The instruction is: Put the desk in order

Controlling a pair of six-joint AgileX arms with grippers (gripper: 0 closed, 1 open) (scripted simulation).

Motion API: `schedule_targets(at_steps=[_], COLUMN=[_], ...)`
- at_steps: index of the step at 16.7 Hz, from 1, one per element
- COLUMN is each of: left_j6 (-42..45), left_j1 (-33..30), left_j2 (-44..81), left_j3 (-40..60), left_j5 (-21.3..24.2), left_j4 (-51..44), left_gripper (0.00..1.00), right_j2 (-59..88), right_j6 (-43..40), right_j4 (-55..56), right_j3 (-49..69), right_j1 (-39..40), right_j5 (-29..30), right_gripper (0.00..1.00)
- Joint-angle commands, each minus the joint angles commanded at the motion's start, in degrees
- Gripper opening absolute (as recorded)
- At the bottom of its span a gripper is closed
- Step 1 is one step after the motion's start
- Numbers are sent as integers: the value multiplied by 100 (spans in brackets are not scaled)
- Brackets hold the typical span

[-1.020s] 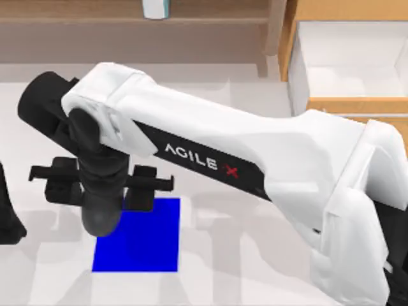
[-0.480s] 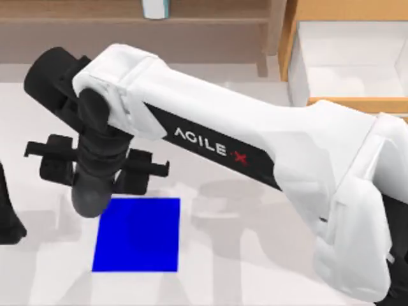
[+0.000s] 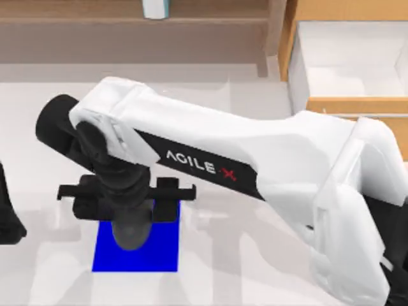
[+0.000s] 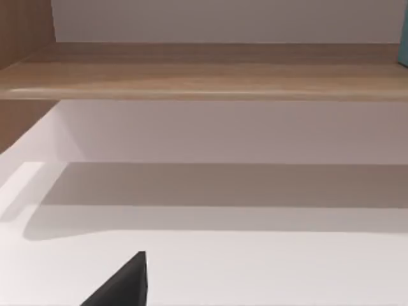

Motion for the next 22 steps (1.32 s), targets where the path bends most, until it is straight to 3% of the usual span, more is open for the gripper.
schedule_targets(at_steps=[5,18,22], left_j6=[0,0,0], left_j1=[0,0,0], left_j2=[0,0,0], left_j3=[0,0,0], left_j5=[0,0,0], left_j4=[0,0,0], left_gripper=[100,100,100], right_j2=[38,38,38], right_j6=[12,12,12], right_j4=[-43,-43,-43], right_j3=[-45,-45,-45], right_j1=[28,28,28], right_j5=[14,14,14], right_gripper=[0,98,100])
